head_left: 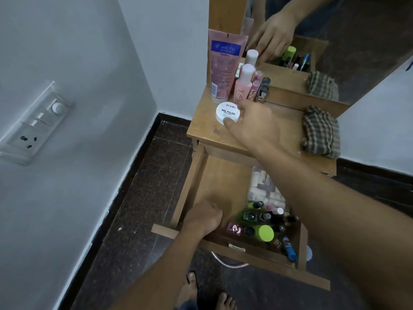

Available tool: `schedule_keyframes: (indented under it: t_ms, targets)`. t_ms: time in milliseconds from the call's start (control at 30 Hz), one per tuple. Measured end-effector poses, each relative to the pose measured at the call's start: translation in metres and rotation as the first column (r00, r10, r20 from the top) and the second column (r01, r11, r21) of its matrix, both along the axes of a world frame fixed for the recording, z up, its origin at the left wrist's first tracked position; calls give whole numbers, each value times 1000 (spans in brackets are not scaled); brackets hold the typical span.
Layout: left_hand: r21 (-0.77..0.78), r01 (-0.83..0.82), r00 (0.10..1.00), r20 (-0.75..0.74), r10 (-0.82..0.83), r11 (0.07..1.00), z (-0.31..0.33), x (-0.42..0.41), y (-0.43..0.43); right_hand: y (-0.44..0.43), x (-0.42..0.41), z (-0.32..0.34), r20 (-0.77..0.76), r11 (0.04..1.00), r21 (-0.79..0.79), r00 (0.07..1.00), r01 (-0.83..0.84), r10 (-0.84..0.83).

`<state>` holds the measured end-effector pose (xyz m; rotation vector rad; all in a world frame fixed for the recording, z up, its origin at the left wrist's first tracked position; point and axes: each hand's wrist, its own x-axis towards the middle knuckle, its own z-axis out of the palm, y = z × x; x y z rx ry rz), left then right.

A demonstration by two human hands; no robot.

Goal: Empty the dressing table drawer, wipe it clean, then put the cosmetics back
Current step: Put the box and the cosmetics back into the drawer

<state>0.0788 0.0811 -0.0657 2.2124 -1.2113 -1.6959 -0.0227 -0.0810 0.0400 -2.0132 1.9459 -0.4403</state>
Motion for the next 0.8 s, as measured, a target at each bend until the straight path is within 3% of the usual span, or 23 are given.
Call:
schedule_keyframes:
  t_ms: [200, 400, 633, 800]
  targets:
    - [9, -35, 999, -37, 35, 999, -7, 2, 0, -36, 27, -19, -103, 997, 37, 992, 73, -69]
    - [22, -57, 996, -69, 58, 998, -5, 2, 0, -24, 25, -8, -98, 996, 74, 994, 46, -39]
    - [13, -265, 961, -80, 265, 964, -24, 8, -2, 76, -18, 4, 41, 987, 86, 990, -137, 134]
    - [-1, -295, 950, -110, 293, 956, -8, 5, -3, 111, -39, -26, -96, 899, 322, 934, -298, 344]
